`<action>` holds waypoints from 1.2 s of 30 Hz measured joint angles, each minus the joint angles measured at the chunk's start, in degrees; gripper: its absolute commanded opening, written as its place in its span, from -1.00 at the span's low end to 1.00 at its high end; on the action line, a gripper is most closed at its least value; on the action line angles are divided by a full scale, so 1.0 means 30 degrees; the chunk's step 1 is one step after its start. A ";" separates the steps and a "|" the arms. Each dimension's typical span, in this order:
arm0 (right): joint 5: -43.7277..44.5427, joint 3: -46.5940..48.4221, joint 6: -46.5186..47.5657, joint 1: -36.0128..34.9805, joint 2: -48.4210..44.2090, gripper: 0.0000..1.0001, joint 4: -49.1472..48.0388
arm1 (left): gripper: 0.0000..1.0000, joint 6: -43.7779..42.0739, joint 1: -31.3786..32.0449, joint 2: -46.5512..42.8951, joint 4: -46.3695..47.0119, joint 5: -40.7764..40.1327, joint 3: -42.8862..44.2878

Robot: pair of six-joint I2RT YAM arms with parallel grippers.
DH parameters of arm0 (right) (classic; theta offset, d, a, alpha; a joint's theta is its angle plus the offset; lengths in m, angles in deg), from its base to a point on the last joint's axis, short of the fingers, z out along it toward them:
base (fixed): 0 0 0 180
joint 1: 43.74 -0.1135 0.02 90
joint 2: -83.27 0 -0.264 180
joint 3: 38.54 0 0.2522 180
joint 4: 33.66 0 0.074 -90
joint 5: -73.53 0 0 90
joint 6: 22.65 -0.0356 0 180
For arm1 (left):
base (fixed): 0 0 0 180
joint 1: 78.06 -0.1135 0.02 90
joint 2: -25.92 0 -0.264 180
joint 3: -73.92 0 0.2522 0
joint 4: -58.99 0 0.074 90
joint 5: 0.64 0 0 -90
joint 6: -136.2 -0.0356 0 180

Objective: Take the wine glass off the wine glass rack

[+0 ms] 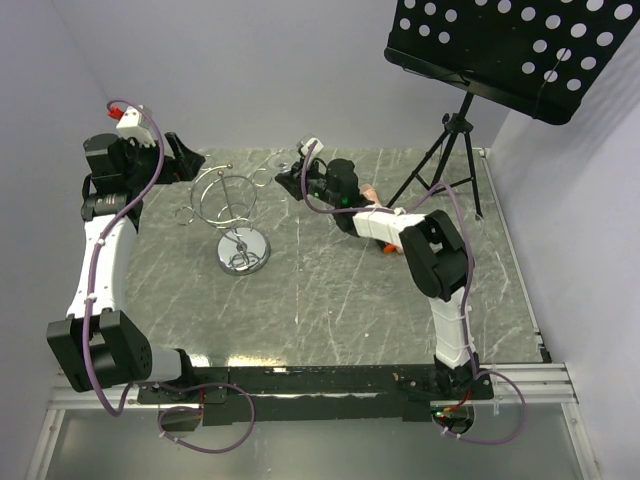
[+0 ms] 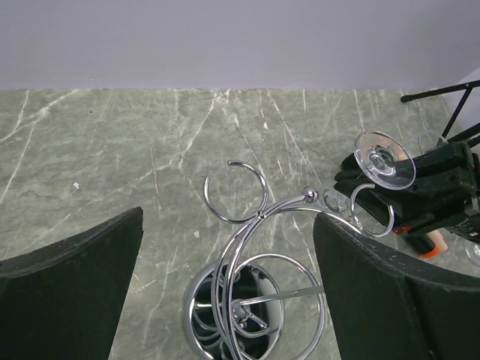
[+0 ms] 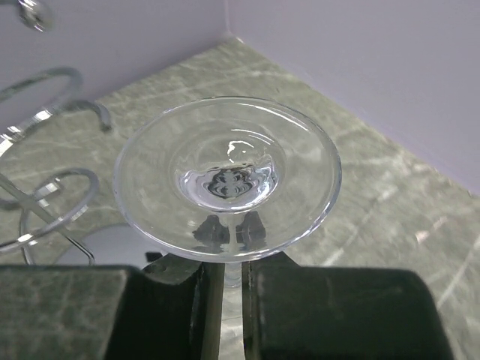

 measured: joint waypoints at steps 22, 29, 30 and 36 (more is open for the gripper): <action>-0.5078 0.1938 -0.8852 0.5559 -0.7308 -1.00 1.1927 | 0.99 -1.1132 0.9355 -0.3548 0.1872 -0.2040 -0.0357; -0.7242 0.0175 -1.1723 0.6375 -0.8415 -1.00 1.4345 | 0.99 -1.9307 1.2371 -0.7388 0.1341 -0.1377 -0.4146; -0.7402 0.0175 -1.1635 0.6382 -0.8590 -1.00 1.5030 | 0.99 -2.0130 1.2728 -0.7941 0.1537 -0.1217 -0.4728; -0.9377 0.0087 -1.0710 0.7184 -1.1285 -1.00 1.9737 | 0.99 -2.4735 1.6393 -1.0032 0.3286 -0.0597 -0.8196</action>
